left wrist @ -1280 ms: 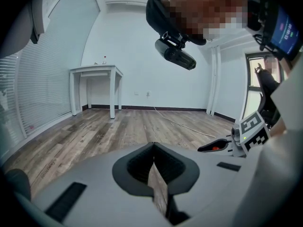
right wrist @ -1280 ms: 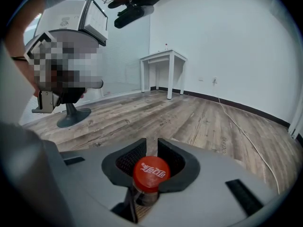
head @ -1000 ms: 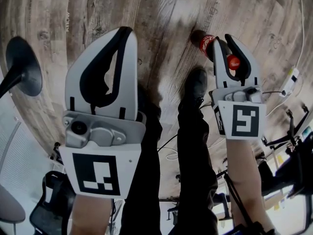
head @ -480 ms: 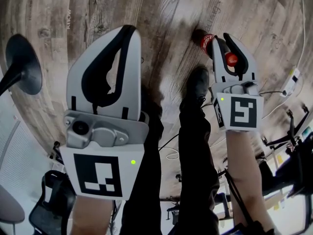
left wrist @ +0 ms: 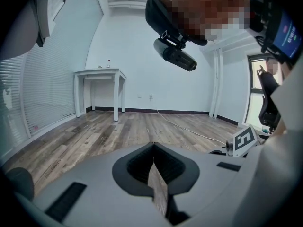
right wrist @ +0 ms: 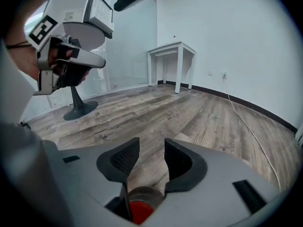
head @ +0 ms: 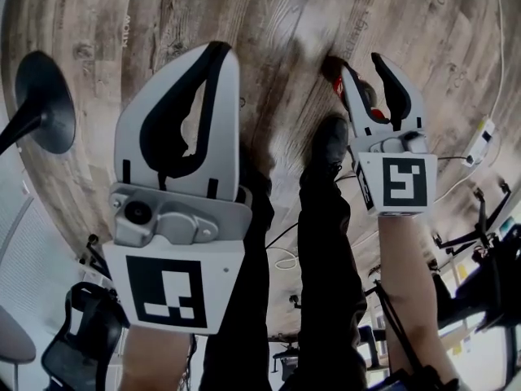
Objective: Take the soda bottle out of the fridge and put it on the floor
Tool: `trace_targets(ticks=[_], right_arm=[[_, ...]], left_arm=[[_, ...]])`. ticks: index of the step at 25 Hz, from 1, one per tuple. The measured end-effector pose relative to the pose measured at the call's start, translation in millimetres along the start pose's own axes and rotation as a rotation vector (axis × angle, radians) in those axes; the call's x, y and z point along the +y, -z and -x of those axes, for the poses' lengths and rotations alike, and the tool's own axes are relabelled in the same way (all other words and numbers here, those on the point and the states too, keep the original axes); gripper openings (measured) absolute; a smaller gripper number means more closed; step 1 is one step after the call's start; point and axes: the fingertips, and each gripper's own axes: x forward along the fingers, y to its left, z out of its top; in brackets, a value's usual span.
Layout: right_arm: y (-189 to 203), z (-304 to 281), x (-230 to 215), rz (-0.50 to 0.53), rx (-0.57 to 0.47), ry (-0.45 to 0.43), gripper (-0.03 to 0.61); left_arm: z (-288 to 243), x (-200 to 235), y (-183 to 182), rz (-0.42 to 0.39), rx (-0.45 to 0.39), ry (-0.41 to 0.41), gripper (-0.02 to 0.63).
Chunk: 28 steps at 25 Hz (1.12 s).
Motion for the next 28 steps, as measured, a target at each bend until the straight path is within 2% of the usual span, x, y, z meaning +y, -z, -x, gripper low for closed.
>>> trace_targets(ticks=[9, 13, 16, 22, 25, 28], right_arm=[[-47.9, 12.5, 5.6, 0.036, -0.062, -0.013, 0.175], [-96.6, 26.1, -3.4, 0.041, -0.180, 0.017, 0.167], [-133.1, 45.3, -9.6, 0.057, -0.226, 0.027, 0.160], [-242.9, 87.3, -17.1, 0.057, -0.388, 0.057, 0.143], [-297.8, 113.2, -20.9, 0.046, -0.422, 0.048, 0.131], [-365.4, 146.5, -24.8, 0.043, -0.506, 0.053, 0.110]], left_arm=[[16.0, 9.7, -35.6, 0.006, -0.046, -0.044, 0.012], [20.5, 10.0, -59.7, 0.006, -0.082, -0.060, 0.012], [27.3, 9.7, -86.1, -0.004, -0.116, -0.069, 0.012], [46.1, 17.4, -170.5, -0.032, -0.200, -0.104, 0.012], [54.6, 20.5, -229.3, -0.057, -0.249, -0.114, 0.012], [69.7, 25.3, -293.3, -0.083, -0.307, -0.128, 0.012]])
